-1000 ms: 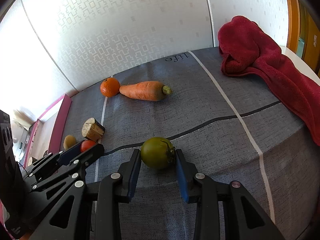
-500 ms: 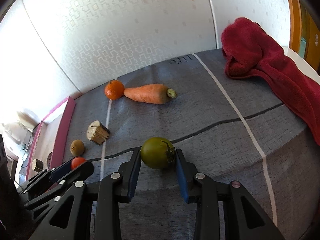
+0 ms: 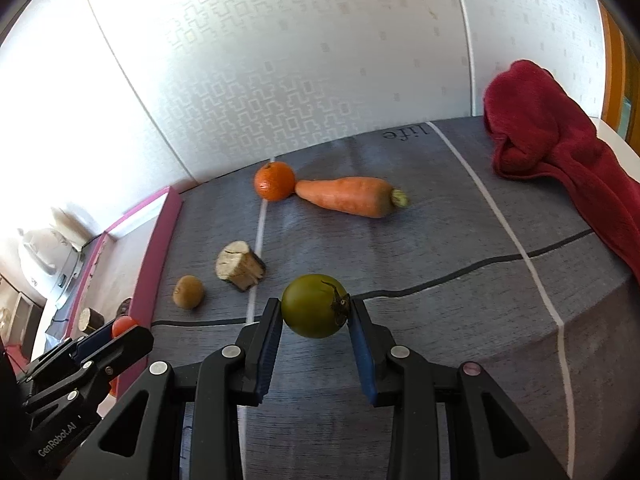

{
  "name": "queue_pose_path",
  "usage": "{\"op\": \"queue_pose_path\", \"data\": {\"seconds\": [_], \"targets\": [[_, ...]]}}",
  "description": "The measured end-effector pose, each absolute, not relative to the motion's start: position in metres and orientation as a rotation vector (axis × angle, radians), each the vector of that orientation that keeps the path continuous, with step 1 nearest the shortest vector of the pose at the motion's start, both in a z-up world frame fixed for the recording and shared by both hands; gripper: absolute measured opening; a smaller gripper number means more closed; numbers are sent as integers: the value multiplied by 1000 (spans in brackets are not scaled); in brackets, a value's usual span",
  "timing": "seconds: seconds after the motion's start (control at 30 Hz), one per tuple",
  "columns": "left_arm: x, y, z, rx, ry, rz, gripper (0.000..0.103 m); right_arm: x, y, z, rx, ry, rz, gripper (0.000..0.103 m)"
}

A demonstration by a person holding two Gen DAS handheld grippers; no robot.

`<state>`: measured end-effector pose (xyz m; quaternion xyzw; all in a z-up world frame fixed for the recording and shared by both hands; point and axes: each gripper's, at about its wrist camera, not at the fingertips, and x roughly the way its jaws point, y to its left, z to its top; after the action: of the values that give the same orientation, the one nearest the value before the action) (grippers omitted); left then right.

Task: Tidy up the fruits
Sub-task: 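Release the red tomato into the tray with the left tool while the right tool holds the green tomato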

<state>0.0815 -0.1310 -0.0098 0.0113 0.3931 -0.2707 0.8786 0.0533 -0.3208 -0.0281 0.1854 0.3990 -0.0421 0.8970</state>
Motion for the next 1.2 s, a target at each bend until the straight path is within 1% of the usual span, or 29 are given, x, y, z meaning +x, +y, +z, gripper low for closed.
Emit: {"op": "queue_pose_path", "data": {"seconds": [0.6, 0.8, 1.2], "targets": [[79, -59, -7, -34, 827, -434, 31, 59, -285, -19, 346, 787, 33, 34], [75, -31, -16, -47, 857, -361, 31, 62, -269, -15, 328, 764, 84, 34], [80, -2, -25, -52, 868, -274, 31, 64, -235, -11, 295, 748, 178, 34]]}}
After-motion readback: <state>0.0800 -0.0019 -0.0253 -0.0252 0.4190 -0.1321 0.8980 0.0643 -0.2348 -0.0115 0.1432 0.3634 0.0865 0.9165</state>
